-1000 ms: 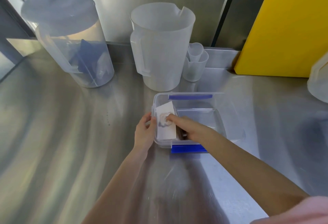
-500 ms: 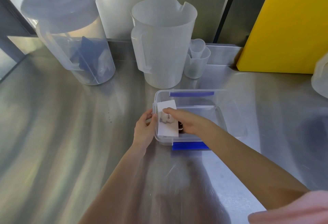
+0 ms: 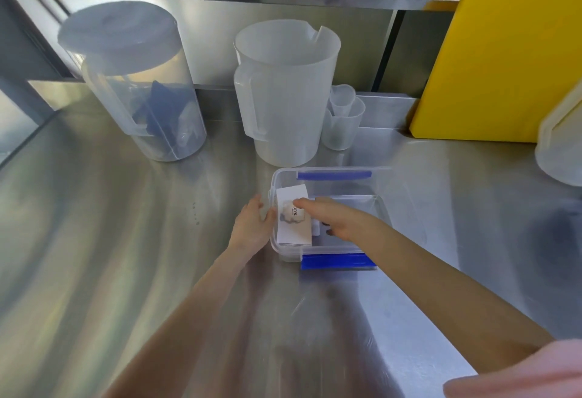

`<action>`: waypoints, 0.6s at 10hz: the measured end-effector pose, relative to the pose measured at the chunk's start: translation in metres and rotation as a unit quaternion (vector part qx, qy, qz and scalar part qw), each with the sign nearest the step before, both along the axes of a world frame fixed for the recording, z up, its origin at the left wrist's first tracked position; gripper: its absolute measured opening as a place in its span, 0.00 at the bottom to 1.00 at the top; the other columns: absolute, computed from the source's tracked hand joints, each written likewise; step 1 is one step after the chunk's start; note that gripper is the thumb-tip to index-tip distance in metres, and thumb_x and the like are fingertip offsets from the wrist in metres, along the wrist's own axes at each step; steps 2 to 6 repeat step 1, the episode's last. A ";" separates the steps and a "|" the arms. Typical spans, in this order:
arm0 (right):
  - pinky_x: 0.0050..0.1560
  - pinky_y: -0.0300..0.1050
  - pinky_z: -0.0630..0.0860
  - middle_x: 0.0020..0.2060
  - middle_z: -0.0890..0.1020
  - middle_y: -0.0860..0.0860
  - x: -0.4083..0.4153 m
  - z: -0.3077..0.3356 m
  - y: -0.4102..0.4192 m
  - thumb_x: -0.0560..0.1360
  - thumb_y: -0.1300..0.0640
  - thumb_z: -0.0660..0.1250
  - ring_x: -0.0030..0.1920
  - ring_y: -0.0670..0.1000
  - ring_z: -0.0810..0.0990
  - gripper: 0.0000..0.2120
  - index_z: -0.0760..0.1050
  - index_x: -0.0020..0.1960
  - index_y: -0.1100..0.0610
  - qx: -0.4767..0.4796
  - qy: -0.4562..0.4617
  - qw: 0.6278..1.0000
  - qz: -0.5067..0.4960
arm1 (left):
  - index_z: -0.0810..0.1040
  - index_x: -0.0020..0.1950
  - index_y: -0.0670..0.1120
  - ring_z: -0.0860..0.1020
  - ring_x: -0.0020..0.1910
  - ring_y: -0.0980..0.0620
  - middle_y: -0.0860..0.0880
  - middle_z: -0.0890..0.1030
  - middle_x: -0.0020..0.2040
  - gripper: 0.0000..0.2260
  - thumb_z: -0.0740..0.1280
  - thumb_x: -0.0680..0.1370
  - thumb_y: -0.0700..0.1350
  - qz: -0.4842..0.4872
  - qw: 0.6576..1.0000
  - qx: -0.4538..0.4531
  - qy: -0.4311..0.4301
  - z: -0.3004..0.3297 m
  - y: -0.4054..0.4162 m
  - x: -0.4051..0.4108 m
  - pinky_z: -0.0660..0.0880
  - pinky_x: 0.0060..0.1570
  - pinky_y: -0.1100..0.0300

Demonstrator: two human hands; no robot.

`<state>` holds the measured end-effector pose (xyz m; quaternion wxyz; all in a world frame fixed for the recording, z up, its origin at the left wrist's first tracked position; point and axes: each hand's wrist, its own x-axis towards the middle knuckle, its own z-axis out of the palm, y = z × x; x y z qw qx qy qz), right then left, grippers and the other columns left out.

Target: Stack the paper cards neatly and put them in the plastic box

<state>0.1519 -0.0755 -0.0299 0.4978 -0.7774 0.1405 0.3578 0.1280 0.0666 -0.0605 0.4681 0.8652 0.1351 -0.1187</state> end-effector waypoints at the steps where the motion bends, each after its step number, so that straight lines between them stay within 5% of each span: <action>1: 0.63 0.50 0.65 0.69 0.65 0.55 -0.001 0.008 -0.005 0.75 0.47 0.59 0.66 0.56 0.65 0.28 0.57 0.69 0.57 -0.074 -0.075 0.993 0.048 | 0.55 0.72 0.43 0.65 0.69 0.40 0.40 0.62 0.73 0.25 0.56 0.78 0.50 -0.039 0.993 0.110 -0.023 0.015 0.002 0.004 0.62 0.68 0.45; 6: 0.63 0.50 0.65 0.69 0.65 0.55 -0.001 0.008 -0.005 0.75 0.47 0.59 0.66 0.56 0.65 0.28 0.57 0.69 0.57 -0.074 -0.075 0.993 0.048 | 0.55 0.72 0.43 0.65 0.69 0.40 0.40 0.62 0.73 0.25 0.56 0.78 0.50 -0.039 0.993 0.110 -0.023 0.015 0.002 0.004 0.62 0.68 0.45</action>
